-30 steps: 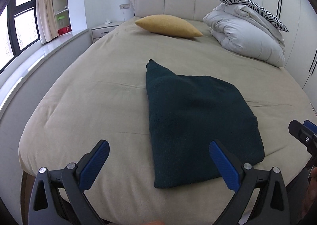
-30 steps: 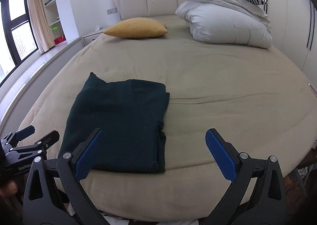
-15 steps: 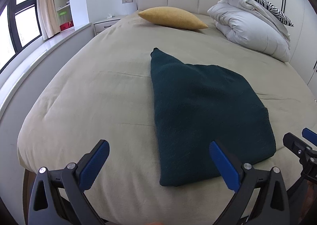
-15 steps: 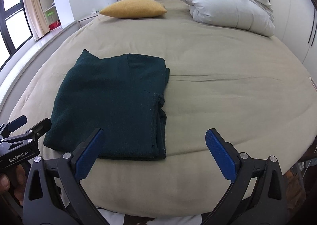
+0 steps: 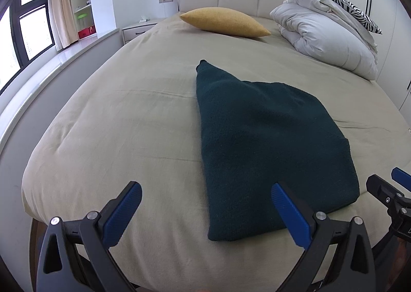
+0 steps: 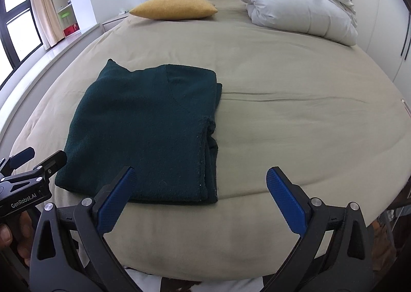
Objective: Fold small clothes
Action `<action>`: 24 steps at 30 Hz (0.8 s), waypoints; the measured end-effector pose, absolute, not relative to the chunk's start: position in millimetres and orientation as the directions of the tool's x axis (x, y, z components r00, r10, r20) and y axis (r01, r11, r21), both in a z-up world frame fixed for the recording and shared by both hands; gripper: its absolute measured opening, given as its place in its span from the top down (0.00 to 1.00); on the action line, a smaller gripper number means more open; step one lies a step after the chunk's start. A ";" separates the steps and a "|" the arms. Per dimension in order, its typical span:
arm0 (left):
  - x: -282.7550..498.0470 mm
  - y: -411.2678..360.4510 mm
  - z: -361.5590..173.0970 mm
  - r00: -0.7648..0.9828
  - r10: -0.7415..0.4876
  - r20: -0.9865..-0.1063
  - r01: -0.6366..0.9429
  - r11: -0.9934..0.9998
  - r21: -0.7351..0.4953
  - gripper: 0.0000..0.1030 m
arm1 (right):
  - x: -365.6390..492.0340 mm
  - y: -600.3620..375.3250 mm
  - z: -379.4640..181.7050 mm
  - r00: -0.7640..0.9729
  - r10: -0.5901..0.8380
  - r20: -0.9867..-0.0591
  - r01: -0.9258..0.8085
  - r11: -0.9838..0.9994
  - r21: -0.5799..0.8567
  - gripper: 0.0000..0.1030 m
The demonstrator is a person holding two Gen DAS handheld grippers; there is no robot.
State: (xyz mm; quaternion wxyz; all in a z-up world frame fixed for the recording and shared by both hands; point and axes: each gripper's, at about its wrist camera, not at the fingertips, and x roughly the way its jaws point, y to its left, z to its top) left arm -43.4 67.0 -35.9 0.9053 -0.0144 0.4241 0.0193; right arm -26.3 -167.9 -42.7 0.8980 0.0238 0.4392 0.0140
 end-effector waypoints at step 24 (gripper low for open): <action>-43.5 66.8 -36.5 0.638 0.022 -0.769 -0.045 0.999 -0.008 0.00 | -26.6 -165.5 -44.4 0.613 0.046 -0.789 -0.002 0.998 0.056 0.01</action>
